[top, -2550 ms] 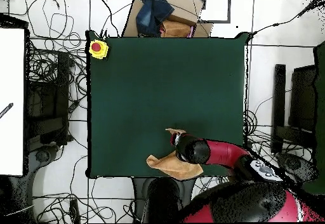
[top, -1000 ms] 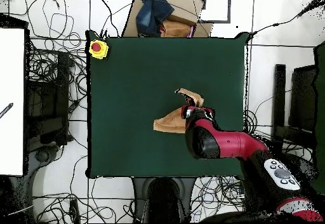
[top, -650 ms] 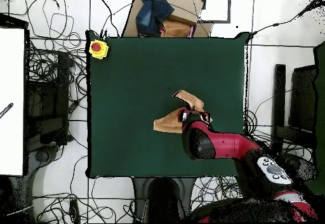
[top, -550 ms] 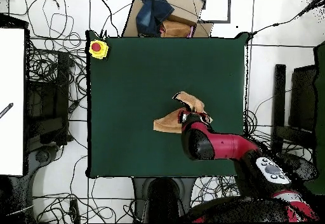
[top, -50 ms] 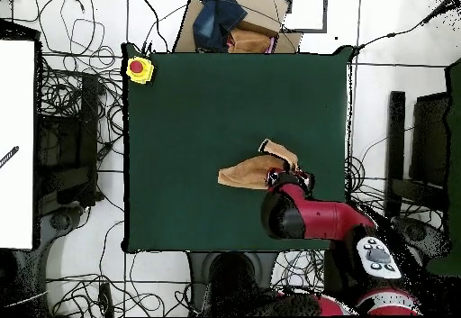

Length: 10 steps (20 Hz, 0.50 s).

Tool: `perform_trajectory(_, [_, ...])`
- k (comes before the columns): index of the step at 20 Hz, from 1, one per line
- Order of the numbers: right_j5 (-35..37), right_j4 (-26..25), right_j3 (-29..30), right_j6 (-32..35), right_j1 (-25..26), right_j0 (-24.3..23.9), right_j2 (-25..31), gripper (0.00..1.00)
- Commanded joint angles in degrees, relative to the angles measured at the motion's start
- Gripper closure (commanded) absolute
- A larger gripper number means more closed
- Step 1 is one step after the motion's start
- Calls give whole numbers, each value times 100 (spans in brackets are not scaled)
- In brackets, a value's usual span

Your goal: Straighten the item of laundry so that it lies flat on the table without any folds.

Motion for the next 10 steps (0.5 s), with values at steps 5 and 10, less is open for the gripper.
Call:
perform_trajectory(5, [-122,293,-428,768,-59,22,-402,100])
perform_trajectory(10, [-5,307,-437,790,35,-7,-321,100])
